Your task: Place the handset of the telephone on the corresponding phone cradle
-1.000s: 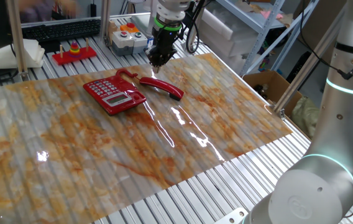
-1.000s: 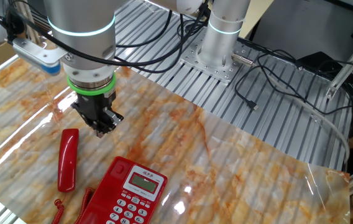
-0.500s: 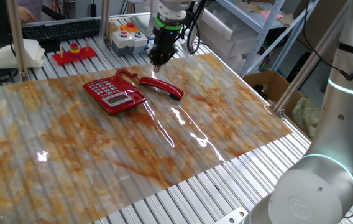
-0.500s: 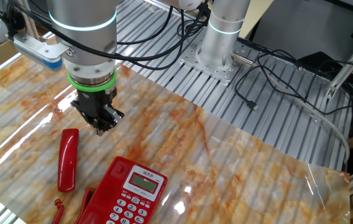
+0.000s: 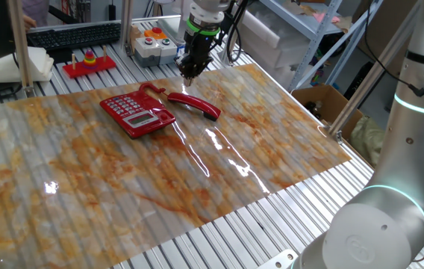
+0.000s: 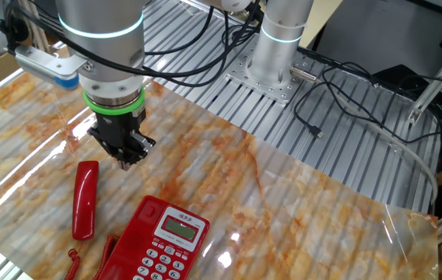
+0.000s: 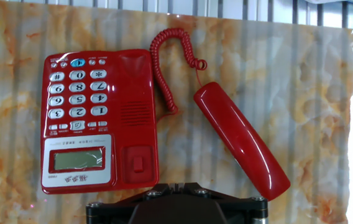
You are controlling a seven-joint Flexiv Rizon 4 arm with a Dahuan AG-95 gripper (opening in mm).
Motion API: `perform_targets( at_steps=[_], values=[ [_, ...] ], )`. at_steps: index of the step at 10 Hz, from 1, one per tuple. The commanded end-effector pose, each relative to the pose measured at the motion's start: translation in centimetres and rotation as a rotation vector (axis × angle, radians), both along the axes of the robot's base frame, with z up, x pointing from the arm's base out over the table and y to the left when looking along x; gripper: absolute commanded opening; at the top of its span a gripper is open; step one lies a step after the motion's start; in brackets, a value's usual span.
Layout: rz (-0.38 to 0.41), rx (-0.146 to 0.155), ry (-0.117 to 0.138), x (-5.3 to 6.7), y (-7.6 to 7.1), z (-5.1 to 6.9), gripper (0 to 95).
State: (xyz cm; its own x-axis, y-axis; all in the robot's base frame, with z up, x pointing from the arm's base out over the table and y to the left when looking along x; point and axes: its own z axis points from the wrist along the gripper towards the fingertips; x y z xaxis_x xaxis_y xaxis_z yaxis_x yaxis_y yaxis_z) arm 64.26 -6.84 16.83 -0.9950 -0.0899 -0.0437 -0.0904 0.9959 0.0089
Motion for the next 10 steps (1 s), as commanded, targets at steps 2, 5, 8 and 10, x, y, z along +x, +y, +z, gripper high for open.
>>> perform_targets(
  at_steps=[2,5,8,10],
  values=[
    [-0.001,-0.001,0.000,-0.09,0.00,-0.01,0.0],
    [-0.008,-0.001,0.004,-0.09,0.00,-0.01,0.0],
    [0.010,0.002,0.015,-0.09,0.00,-0.01,0.0],
    [-0.007,-0.002,0.022,-0.09,0.00,-0.01,0.0]
  ],
)
